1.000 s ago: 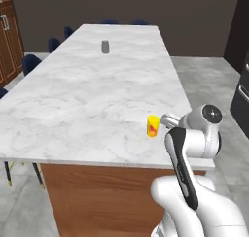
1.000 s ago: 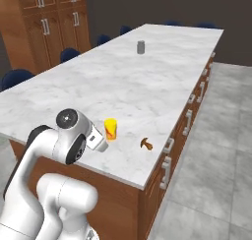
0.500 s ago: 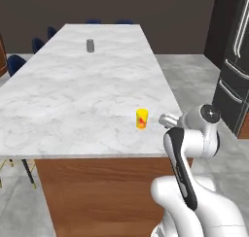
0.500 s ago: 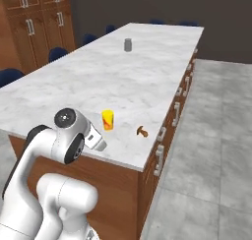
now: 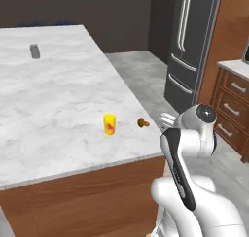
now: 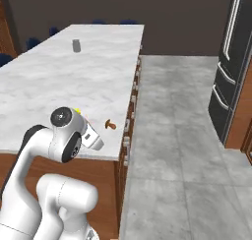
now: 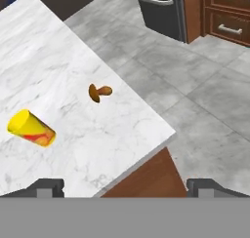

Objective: Open the cabinet directly in front. Then move the beer and the cup to the dining counter with the jar on it.

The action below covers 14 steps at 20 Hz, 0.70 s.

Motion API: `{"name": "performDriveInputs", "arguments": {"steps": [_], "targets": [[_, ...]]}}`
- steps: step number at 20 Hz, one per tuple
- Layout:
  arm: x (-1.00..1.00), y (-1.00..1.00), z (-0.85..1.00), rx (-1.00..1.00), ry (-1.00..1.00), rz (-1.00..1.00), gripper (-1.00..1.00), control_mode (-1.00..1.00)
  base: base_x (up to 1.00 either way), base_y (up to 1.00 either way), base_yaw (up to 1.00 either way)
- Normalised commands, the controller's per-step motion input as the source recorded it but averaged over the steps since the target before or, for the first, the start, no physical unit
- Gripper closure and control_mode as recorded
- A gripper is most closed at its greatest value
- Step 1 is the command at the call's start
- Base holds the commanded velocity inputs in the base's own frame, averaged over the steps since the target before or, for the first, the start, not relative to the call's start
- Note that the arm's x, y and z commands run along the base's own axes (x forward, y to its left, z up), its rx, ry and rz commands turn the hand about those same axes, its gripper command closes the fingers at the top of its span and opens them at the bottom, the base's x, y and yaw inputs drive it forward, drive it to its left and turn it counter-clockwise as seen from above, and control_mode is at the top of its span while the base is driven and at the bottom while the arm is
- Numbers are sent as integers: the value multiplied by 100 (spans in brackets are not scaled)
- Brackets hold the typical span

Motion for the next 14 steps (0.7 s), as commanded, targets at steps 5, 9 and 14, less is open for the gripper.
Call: {"name": "performDriveInputs", "arguments": {"steps": [5,9,14], "targets": [[0,0,0,0,0,0,-100,100,0,-19,-47],[0,0,0,0,0,0,-100,100,0,-28,-48],[0,0,0,0,0,0,-100,100,1,-37,-45]]}}
